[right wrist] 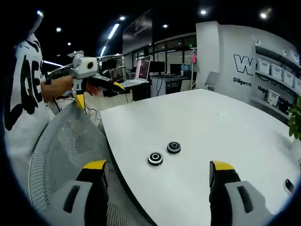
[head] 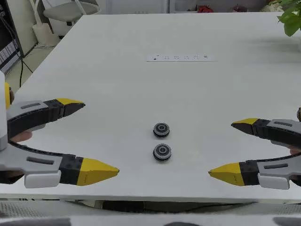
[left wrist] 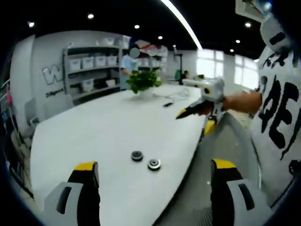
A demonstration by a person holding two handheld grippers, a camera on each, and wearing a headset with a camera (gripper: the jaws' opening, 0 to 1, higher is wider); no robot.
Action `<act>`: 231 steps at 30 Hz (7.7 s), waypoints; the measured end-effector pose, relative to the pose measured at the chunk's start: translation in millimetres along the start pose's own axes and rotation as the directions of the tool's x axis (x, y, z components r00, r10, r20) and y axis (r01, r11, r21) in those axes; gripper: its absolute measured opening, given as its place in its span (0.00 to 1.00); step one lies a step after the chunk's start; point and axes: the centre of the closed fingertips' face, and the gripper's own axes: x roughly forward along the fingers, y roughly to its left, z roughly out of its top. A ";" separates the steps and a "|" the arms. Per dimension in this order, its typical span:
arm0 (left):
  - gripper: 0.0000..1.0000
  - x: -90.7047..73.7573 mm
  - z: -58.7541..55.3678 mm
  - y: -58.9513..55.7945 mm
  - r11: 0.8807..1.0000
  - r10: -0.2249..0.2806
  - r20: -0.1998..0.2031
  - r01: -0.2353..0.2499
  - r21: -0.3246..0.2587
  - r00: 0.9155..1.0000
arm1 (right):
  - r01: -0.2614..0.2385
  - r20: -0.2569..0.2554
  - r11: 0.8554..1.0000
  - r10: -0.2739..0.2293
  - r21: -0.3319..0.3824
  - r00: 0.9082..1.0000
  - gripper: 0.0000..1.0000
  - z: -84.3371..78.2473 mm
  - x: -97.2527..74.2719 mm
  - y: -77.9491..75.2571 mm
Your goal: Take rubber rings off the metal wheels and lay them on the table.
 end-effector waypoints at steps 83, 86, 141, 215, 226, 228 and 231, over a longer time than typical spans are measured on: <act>1.00 12.9 3.1 9.1 0.998 -0.036 -0.038 0.037 0.041 0.999 | -0.038 -0.018 0.999 0.037 -0.029 0.999 0.81 3.5 9.2 -12.5; 1.00 13.8 4.3 9.8 0.998 -0.036 -0.038 0.038 0.045 0.999 | -0.038 -0.016 0.999 0.037 -0.030 0.999 0.80 4.7 9.3 -13.3; 0.93 78.2 -5.3 10.9 0.984 -0.154 -0.098 0.162 0.079 0.983 | -0.169 -0.044 0.983 0.166 -0.067 0.985 0.72 -3.6 54.2 -23.8; 0.50 157.6 -62.4 -16.8 0.940 -0.323 -0.235 0.340 0.036 0.917 | -0.366 -0.238 0.924 0.333 -0.110 0.912 0.34 -61.2 119.1 3.4; 0.43 167.0 -62.8 -26.8 0.931 -0.340 -0.253 0.362 0.043 0.906 | -0.376 -0.240 0.921 0.344 -0.104 0.908 0.33 -64.2 120.0 8.3; 0.42 169.5 -62.0 -27.1 0.932 -0.338 -0.253 0.359 0.044 0.907 | -0.378 -0.241 0.920 0.346 -0.102 0.907 0.33 -65.0 120.1 8.8; 0.38 173.1 -61.7 -26.9 0.934 -0.335 -0.251 0.355 0.036 0.908 | -0.376 -0.236 0.921 0.345 -0.101 0.909 0.33 -63.8 119.9 8.3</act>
